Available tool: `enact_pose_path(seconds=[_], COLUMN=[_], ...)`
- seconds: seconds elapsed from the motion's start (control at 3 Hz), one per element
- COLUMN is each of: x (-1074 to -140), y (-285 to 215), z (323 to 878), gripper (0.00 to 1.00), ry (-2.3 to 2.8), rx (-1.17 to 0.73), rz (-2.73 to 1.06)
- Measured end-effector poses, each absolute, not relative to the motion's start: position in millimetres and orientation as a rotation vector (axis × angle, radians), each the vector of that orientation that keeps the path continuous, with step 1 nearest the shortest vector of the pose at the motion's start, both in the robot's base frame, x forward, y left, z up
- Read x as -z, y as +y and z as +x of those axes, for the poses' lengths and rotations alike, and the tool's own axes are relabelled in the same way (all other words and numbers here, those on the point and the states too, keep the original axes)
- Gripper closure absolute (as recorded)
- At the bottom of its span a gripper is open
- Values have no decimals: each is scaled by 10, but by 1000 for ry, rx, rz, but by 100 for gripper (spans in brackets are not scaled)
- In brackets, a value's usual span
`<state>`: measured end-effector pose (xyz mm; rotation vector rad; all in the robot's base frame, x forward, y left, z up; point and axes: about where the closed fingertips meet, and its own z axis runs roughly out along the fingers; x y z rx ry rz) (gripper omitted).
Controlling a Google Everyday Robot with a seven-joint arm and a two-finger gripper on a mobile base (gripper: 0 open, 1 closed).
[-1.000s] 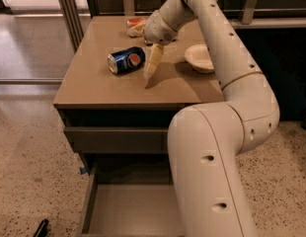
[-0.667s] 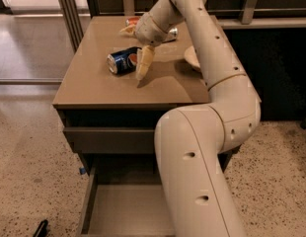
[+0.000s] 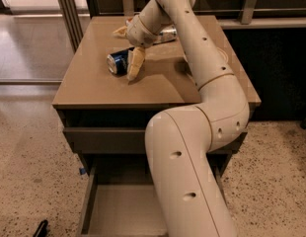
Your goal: Place pepsi can into middle drawer
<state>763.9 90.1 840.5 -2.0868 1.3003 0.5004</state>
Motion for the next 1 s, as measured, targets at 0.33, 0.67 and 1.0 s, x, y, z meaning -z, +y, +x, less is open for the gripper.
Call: enact_pose_path(seconds=[0.33, 0.67, 1.0], x=[-8270, -8256, -8256], y=[911, 953, 953], z=[7693, 7722, 7722], gripper=[0, 19, 42], ry=[1316, 1315, 1315], rx=[-534, -530, -530], rz=[-2050, -2043, -2043])
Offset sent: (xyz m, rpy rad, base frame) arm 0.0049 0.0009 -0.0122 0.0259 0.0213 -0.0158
